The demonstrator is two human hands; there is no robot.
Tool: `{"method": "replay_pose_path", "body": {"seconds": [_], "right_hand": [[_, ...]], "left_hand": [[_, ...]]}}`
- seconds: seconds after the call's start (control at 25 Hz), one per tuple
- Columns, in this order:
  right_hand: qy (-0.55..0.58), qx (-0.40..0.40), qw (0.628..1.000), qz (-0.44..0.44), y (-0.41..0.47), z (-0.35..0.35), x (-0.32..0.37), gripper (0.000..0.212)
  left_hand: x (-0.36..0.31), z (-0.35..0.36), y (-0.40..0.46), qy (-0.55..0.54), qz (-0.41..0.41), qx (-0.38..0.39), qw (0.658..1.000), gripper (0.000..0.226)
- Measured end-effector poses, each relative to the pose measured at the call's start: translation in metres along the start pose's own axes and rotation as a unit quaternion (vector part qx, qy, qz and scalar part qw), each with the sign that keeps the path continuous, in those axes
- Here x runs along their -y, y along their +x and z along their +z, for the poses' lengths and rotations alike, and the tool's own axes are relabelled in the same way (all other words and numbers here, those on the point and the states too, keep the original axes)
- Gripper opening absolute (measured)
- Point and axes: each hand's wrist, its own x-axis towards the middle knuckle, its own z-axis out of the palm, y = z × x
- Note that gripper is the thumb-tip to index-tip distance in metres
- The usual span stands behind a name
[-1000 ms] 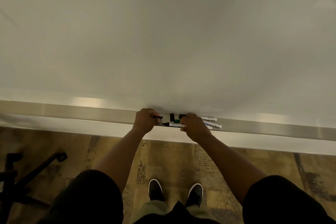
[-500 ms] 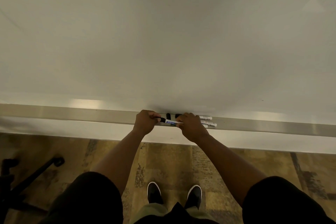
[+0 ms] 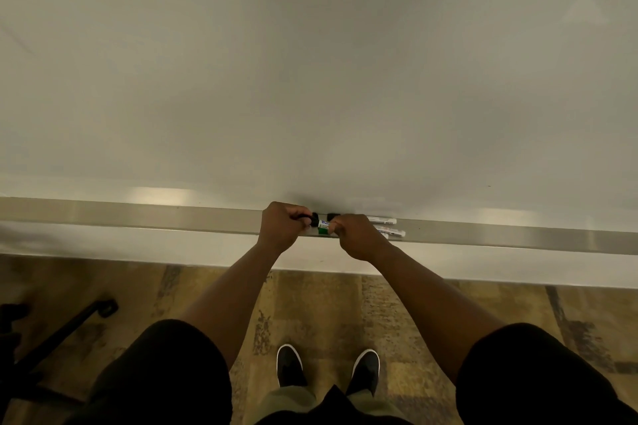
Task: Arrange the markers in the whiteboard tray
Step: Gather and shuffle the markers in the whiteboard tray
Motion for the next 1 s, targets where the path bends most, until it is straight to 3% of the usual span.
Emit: {"method": "replay_pose_path", "body": {"seconds": [0.24,0.52,0.64,0.76,1.0], "right_hand": [[0.031,0.003,0.999,0.017,0.004,-0.002,0.006,0.022],[0.029,-0.020,0.999,0.011,0.013,-0.005,0.001,0.022],[-0.051,-0.065,0.996,0.031,-0.001,-0.007,-0.026,0.021],[-0.162,-0.047,0.985,0.030,-0.017,-0.007,-0.053,0.025],[-0.217,-0.033,0.976,0.000,-0.019,-0.002,-0.060,0.025]], "left_hand": [[0.002,-0.002,0.004,-0.008,0.011,-0.009,1.000,0.020],[0.019,-0.012,0.013,0.015,-0.032,-0.005,0.999,0.020],[0.032,-0.017,0.015,0.059,-0.039,-0.011,0.997,0.019],[0.038,-0.021,0.020,0.123,-0.008,0.006,0.992,0.015],[0.040,-0.024,0.021,0.298,0.036,0.049,0.953,0.013]]}}
